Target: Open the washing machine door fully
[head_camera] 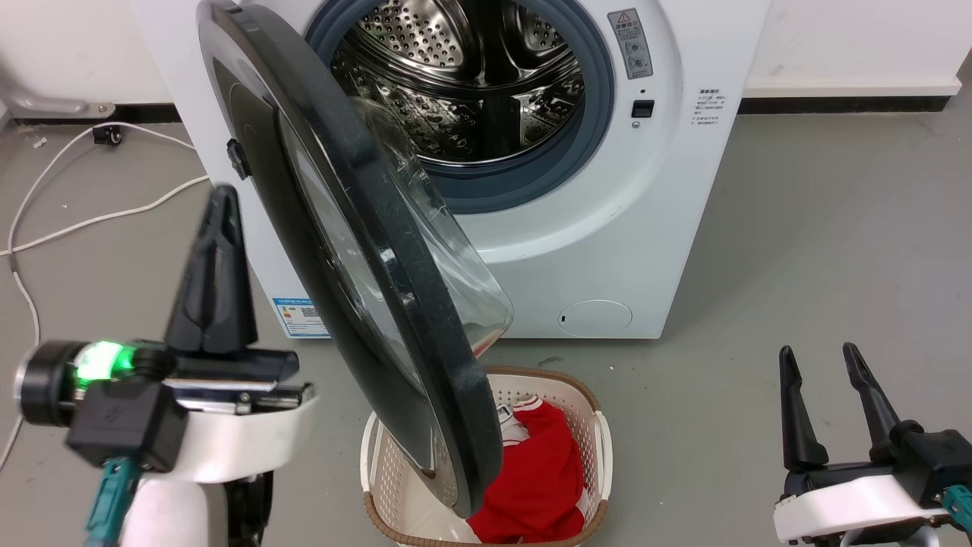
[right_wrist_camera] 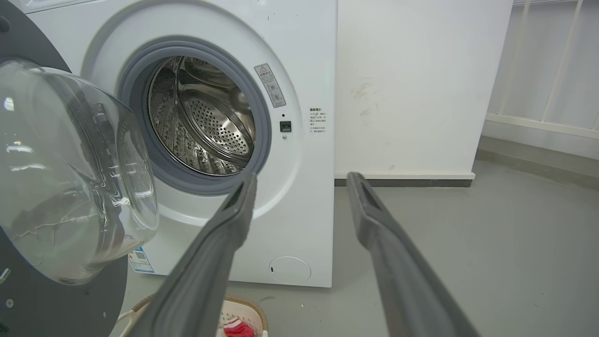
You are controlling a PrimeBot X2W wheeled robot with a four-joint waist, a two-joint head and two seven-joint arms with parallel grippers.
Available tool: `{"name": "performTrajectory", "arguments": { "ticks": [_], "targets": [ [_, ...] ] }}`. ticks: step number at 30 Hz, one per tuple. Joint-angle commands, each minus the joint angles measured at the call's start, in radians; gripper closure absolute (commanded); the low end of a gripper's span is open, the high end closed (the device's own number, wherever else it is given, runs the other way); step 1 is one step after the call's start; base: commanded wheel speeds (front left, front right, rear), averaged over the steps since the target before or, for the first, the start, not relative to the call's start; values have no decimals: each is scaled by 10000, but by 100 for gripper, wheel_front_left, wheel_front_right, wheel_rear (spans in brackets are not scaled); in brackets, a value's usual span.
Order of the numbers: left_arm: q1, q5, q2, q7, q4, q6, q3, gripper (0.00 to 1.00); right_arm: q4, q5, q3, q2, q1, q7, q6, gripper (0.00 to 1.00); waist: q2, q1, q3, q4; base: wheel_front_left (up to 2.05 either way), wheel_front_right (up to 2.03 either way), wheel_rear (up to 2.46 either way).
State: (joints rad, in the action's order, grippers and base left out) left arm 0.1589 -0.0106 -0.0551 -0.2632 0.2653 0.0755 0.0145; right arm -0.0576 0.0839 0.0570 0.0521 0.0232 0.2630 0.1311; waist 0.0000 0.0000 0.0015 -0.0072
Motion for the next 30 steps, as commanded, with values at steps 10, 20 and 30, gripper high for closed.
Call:
{"name": "performTrajectory", "arguments": {
  "ticks": [10, 20, 30],
  "targets": [
    [531, 207, -131, -18, 2268, 111, -750, 100, -53, 11, 5, -36, -63, 22, -5, 0, 0, 0, -85, -100, 0, 0, 0],
    [-456, -782, -26, 230, 2058, 372, -3087, 100, -157, 36, -33, -36, 94, 22, -7, 0, 0, 0, -154, -159, 0, 0, 0],
    [-1705, -1586, -27, 1126, 657, 445, -4498, 100, -240, 57, -137, -34, 116, 22, -7, 0, 0, 0, -222, -149, 0, 0, 0]
  ]
}}
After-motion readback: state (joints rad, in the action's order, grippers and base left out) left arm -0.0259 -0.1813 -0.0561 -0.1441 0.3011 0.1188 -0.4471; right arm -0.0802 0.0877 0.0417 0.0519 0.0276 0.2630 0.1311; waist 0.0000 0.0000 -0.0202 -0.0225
